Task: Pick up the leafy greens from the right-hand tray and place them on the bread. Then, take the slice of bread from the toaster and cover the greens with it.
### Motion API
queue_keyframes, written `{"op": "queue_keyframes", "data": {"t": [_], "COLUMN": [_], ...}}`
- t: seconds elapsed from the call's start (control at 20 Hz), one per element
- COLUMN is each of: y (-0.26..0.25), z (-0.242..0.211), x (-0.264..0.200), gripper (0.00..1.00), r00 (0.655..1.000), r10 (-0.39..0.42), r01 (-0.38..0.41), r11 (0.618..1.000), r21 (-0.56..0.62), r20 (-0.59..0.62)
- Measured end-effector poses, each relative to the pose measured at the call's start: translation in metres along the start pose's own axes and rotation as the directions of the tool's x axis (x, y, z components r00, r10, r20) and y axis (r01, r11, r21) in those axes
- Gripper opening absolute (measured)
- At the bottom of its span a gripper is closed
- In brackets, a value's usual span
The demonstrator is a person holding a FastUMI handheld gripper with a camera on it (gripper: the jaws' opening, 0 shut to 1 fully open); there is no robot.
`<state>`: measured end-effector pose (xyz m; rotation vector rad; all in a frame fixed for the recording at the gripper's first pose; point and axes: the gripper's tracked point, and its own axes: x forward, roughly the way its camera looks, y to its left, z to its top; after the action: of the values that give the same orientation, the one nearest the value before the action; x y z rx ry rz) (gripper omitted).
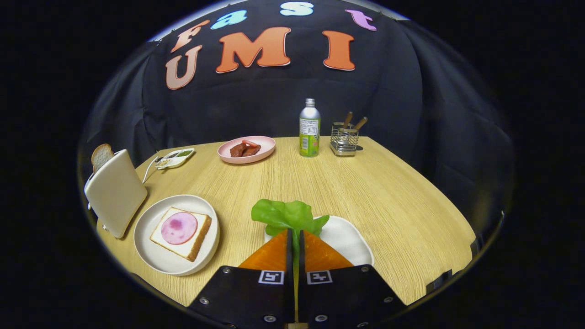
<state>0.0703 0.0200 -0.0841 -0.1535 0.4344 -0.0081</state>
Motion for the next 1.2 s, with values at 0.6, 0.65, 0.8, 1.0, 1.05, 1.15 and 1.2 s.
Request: {"op": "queue_keyframes", "data": {"t": [0.6, 0.65, 0.8, 1.0, 1.05, 1.15, 1.2], "y": [0.094, 0.102, 0.123, 0.151, 0.156, 0.164, 0.168], "z": [0.017, 0.017, 0.015, 0.011, 0.010, 0.006, 0.005], "x": [-0.011, -0.011, -0.008, -0.004, -0.002, 0.001, 0.003], "gripper": [0.04, 0.04, 0.04, 0.04, 0.04, 0.04, 0.04], "r00": [0.988, 0.987, 0.981, 0.973, 0.971, 0.969, 0.968], "r10": [0.148, 0.160, 0.194, 0.232, 0.240, 0.246, 0.250], "r01": [-0.145, -0.157, -0.192, -0.229, -0.238, -0.245, -0.249], "r11": [0.986, 0.984, 0.977, 0.966, 0.964, 0.961, 0.960], "r21": [-0.086, -0.086, -0.095, -0.119, -0.121, -0.127, -0.127], "r20": [0.030, 0.030, 0.021, 0.010, 0.005, -0.007, -0.011]}}
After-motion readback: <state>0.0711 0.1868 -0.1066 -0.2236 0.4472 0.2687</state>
